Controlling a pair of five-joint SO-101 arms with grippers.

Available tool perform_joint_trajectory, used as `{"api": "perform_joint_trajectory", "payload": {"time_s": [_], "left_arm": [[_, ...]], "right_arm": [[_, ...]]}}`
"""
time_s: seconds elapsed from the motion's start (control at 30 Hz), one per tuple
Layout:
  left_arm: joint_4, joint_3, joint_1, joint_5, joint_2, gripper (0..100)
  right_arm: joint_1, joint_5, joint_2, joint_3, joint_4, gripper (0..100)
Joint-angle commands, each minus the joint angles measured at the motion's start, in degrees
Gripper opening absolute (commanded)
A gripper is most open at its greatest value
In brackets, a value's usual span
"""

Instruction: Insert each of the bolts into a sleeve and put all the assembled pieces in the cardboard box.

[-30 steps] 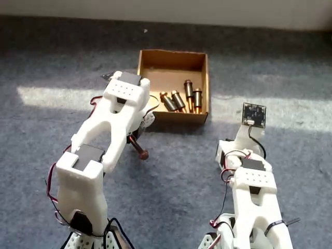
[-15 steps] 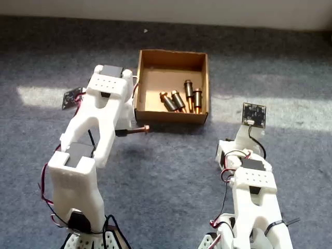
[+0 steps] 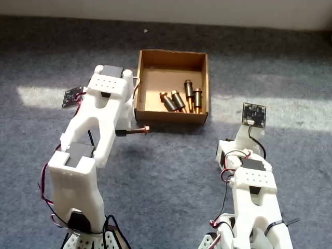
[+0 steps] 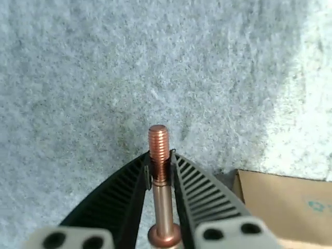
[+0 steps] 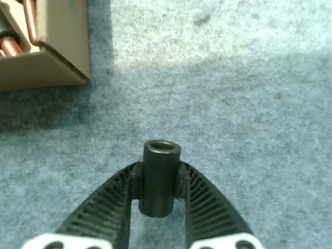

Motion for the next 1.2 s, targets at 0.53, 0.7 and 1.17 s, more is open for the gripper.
{"api": "perform_joint_trajectory", "payload": {"time_s": [0.53, 0.7, 1.17], "left_arm": [[0.9, -2.2, -0.5, -6.6, -1.2, 34], [5.6, -2.4, -0.6, -26.3, -1.2, 34], [8.9, -4.1, -3.5, -68.2, -0.7, 33]], "right_arm": [[0.7, 0.7, -1.6, -0.7, -1.5, 0.5], [0.7, 0.7, -1.6, -0.7, -1.5, 0.5], [0.7, 0.7, -1.6, -0.7, -1.5, 0.5]]}}
